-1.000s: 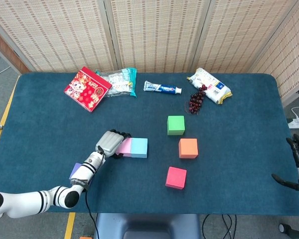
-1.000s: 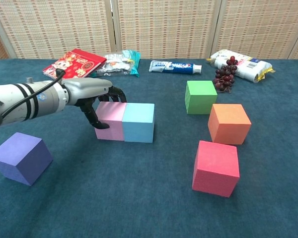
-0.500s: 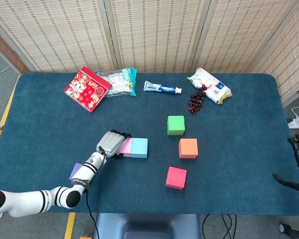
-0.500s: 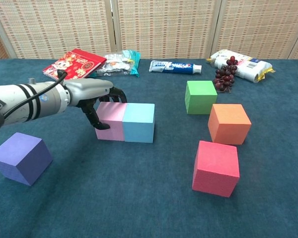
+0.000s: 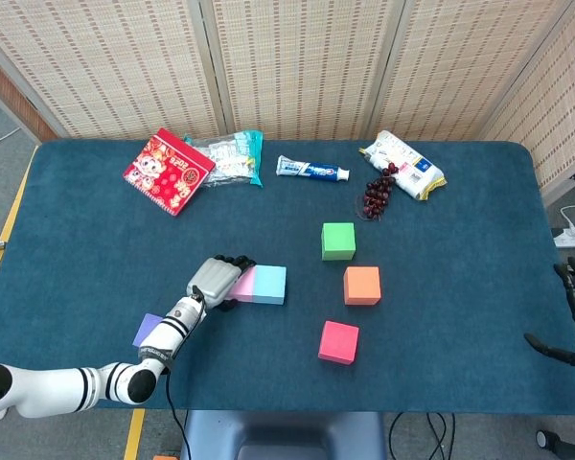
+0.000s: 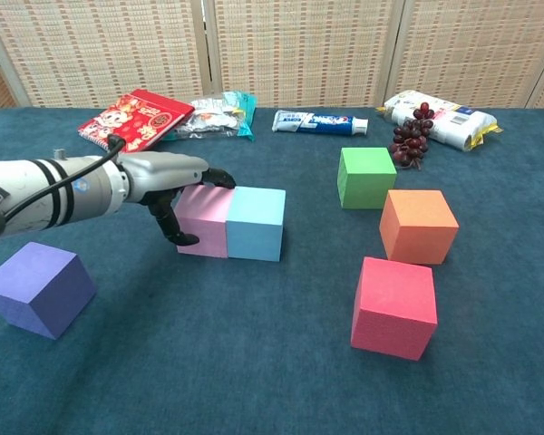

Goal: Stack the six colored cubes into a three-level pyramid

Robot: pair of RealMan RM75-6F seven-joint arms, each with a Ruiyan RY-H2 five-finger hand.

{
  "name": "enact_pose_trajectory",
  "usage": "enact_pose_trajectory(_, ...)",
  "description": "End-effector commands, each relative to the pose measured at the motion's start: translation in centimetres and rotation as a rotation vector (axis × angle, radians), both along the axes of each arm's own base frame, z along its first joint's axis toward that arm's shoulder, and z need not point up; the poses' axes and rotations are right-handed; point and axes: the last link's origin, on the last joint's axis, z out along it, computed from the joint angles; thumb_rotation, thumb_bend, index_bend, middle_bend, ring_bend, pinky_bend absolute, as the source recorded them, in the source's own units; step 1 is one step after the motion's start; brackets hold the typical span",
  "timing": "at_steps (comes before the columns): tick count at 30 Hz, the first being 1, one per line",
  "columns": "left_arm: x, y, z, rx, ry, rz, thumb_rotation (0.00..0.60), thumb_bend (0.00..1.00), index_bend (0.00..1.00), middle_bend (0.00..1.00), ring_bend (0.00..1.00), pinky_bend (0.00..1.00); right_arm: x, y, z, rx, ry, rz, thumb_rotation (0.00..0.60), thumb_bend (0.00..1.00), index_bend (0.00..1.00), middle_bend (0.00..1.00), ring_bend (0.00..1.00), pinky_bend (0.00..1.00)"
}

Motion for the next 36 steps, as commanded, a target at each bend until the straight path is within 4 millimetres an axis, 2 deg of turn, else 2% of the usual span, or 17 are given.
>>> enact_pose_trajectory(1, 0.1, -0.2, 0.0, -0.005, 0.008, 0.005, 0.6, 0.34, 0.09, 0.06, 0.17, 0.26, 0.0, 0.0, 0.0, 0.001, -0.001, 0.003, 0.6, 0.09, 0.0, 0.0, 0.0, 0.0)
enact_pose_trajectory(5, 0.1, -0.4, 0.3, 0.004, 0.006, 0.009, 0.6, 0.33, 0.04, 0.0, 0.11, 0.27, 0.0, -0.1, 0.0, 0.002, -0.001, 0.006, 0.6, 0.09, 0.0, 0.0, 0.0, 0.0)
enact_pose_trajectory(17, 0.0, -0.8, 0.8, 0.006, 0.009, 0.026, 0.6, 0.34, 0.03, 0.0, 0.08, 0.27, 0.0, 0.0, 0.0, 0.004, -0.003, 0.014, 0.6, 0.09, 0.0, 0.0, 0.0, 0.0)
enact_pose_trajectory(19, -0.2, -0.8, 2.0, 0.03, 0.012, 0.025, 0.6, 0.34, 0.02, 0.0, 0.06, 0.26, 0.0, -0.1, 0.1, 0.005, 0.001, 0.018, 0.6, 0.09, 0.0, 0.0, 0.0, 0.0)
enact_pose_trajectory(23, -1.3, -1.0, 5.0, 0.123, 0.018, 0.0, 0.6, 0.34, 0.01, 0.0, 0.03, 0.23, 0.3, -1.3, -0.1, 0.05, -0.005, 0.035, 0.6, 0.09, 0.0, 0.0, 0.0, 0.0)
enact_pose_trajectory(29, -3.4, -0.1, 6.4, 0.212, 0.079, 0.003, 0.6, 0.34, 0.02, 0.0, 0.01, 0.19, 1.6, -3.0, -0.6, 0.106, 0.001, 0.083, 0.6, 0.09, 0.0, 0.0, 0.0, 0.06)
enact_pose_trajectory(33, -4.5, -0.6, 7.7, 0.254, 0.051, 0.02, 0.6, 0.33, 0.02, 0.0, 0.0, 0.19, 3.1, -5.7, -2.9, 0.232, -0.023, 0.112, 0.6, 0.09, 0.0, 0.06, 0.01, 0.19)
enact_pose_trajectory(36, -5.5, -1.3, 9.1, 0.295, 0.002, 0.026, 0.6, 0.33, 0.02, 0.0, 0.0, 0.18, 4.6, -8.4, -5.2, 0.334, -0.041, 0.145, 0.6, 0.09, 0.03, 0.14, 0.07, 0.28)
